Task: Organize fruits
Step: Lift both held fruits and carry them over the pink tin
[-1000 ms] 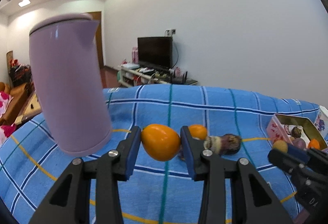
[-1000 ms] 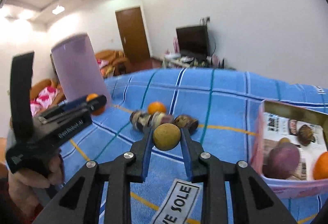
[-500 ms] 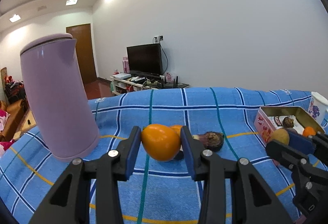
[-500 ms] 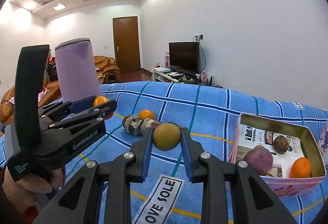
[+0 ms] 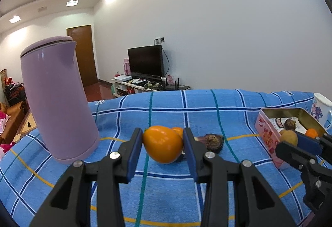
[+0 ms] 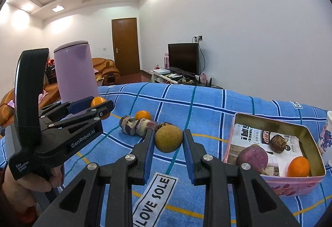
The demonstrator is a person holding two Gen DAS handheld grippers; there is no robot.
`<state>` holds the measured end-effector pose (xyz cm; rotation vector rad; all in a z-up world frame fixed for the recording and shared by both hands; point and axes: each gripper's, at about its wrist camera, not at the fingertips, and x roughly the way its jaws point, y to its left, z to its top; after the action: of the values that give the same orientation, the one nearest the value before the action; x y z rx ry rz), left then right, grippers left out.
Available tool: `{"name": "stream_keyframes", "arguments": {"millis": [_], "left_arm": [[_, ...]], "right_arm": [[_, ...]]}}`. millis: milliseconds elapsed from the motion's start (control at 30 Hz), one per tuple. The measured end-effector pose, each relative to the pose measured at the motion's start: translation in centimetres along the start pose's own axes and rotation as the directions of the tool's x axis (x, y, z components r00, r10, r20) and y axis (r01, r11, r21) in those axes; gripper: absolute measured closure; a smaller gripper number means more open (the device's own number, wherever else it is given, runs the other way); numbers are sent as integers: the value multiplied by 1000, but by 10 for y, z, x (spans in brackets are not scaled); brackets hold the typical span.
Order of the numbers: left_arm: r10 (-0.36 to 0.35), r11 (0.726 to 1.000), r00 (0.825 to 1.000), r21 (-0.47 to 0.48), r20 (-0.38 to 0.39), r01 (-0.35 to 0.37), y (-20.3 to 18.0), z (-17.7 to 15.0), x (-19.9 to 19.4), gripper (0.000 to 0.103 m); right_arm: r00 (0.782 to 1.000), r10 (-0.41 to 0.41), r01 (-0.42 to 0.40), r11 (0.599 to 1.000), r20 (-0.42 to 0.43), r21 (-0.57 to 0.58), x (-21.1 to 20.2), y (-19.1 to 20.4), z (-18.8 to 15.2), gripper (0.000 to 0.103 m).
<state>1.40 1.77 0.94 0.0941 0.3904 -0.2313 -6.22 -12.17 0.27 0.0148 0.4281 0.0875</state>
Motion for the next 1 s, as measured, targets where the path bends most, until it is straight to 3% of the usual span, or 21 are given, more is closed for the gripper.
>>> {"name": "stream_keyframes", "arguments": {"millis": [267, 533, 1000], "left_arm": [[-54, 998, 999, -26, 3, 54, -4, 0, -3, 62], [-172, 980, 985, -105, -31, 168, -9, -4, -5, 62], [-184, 983, 982, -1, -44, 184, -60, -6, -21, 62]], "right_arm": [[1000, -5, 5, 1000, -6, 22, -7, -13, -2, 74], [1000, -14, 14, 999, 0, 36, -18, -28, -4, 74], [1000, -16, 15, 995, 15, 102, -40, -72, -6, 74]]}}
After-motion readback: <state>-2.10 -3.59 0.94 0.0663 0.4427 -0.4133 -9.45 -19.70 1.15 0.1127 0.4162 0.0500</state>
